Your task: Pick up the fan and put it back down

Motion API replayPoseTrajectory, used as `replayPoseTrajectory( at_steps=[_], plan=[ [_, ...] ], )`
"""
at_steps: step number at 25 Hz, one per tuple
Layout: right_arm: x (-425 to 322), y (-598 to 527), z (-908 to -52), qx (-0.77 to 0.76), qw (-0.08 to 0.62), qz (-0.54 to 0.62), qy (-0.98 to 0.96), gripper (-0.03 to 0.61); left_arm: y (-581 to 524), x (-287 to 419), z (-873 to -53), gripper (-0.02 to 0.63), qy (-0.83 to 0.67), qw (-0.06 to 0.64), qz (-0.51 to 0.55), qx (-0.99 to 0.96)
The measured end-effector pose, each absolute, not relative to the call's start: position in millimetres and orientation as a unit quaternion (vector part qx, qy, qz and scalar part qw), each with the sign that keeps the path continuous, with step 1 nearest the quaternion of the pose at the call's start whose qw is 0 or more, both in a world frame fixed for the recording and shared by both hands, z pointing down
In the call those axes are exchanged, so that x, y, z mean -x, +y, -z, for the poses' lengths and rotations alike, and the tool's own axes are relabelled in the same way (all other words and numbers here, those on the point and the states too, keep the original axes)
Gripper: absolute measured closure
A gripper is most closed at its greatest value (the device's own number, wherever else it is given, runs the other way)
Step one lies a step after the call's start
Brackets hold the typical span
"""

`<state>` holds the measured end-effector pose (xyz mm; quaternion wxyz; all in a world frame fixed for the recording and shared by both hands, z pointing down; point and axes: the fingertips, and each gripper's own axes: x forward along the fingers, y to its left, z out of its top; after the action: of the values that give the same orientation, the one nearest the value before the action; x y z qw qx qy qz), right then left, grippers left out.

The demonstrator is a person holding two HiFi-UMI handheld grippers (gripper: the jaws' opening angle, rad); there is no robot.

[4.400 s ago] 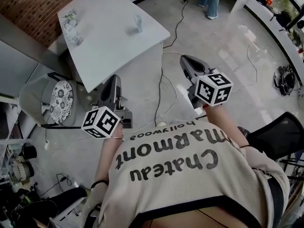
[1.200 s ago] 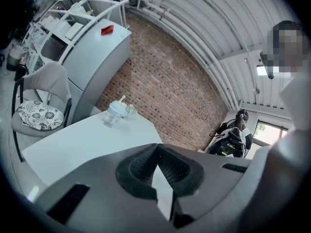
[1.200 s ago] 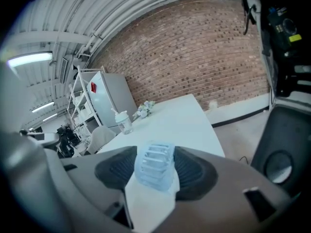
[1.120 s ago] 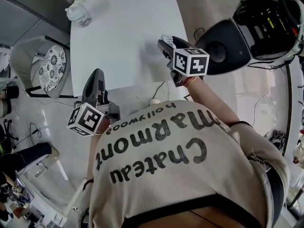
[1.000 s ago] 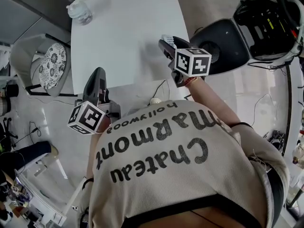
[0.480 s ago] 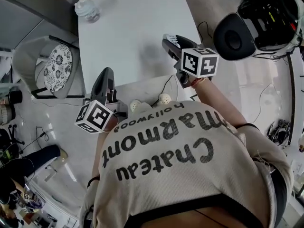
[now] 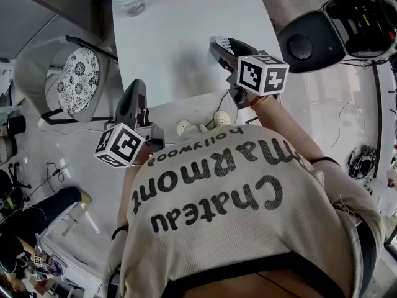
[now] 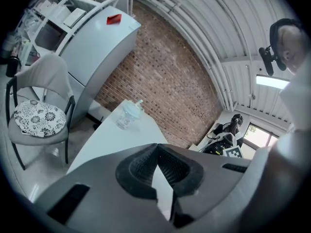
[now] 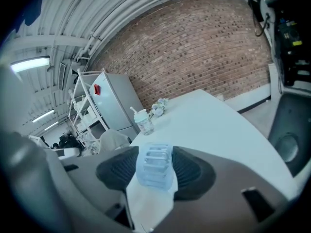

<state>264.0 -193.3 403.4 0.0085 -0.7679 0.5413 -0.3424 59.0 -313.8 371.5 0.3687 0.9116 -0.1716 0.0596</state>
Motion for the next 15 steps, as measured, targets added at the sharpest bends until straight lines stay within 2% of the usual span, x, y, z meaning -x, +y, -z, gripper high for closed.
replayPoseTrajectory(
  at_steps=[8, 15],
  plan=[
    [-209, -239, -420, 0.764, 0.007, 0.335, 0.551, 0.357, -346, -6, -398, 0.612, -0.169, 0.373, -0.057, -0.911],
    [-203, -246, -423, 0.753, 0.006, 0.326, 0.572, 0.36, -343, 1, -399, 0.612, -0.187, 0.359, -0.047, -0.913]
  ],
)
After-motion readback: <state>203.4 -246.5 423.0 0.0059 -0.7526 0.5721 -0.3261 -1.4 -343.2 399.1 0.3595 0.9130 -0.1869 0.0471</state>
